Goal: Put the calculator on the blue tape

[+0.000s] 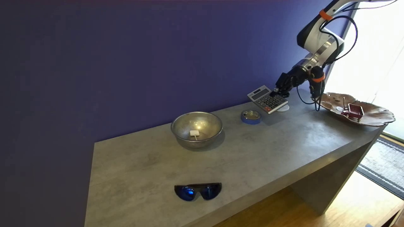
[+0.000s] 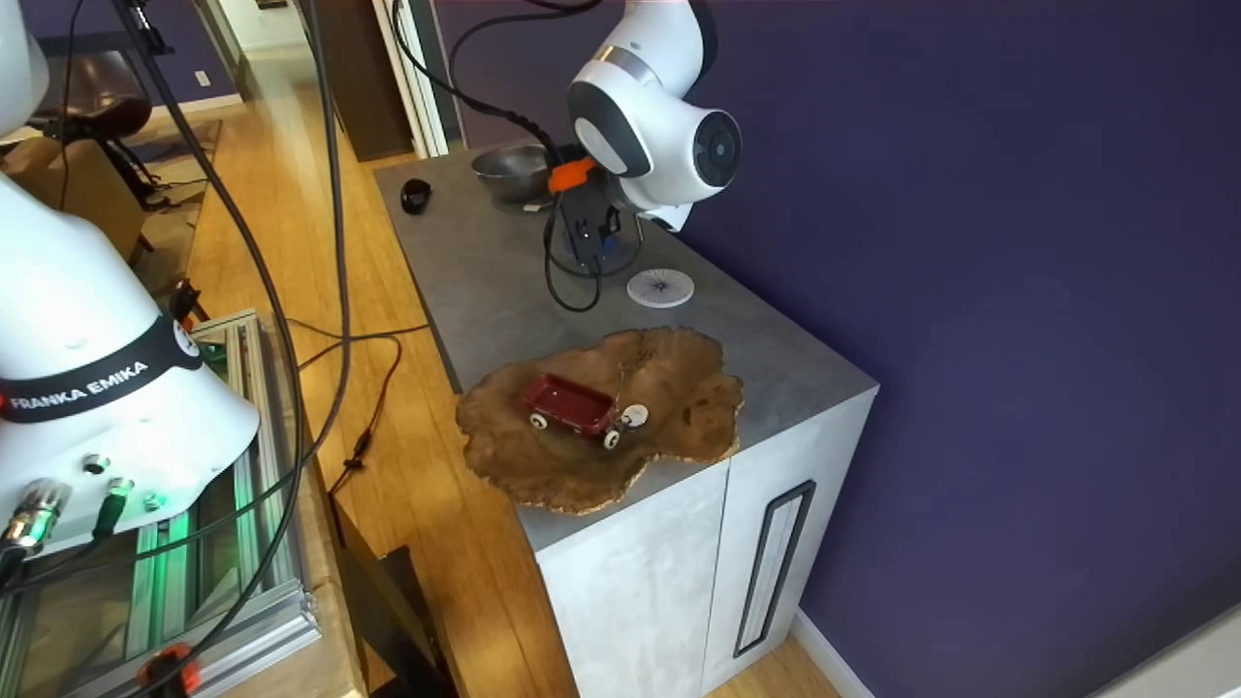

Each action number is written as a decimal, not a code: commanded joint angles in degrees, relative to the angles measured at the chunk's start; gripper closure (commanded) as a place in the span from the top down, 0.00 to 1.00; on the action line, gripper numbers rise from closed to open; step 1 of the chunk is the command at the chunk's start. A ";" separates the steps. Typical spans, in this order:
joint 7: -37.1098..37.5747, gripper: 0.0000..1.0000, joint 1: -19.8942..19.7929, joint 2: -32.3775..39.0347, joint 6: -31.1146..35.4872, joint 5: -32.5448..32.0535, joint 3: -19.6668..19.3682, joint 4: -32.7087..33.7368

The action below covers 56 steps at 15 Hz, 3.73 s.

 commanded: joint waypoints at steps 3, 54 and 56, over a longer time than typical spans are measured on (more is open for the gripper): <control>1.50 0.19 5.01 1.11 -2.37 2.62 -4.70 1.12; 11.61 0.98 12.44 6.41 11.78 6.23 -6.90 8.07; 11.72 1.00 13.74 3.14 17.09 6.16 -7.07 5.01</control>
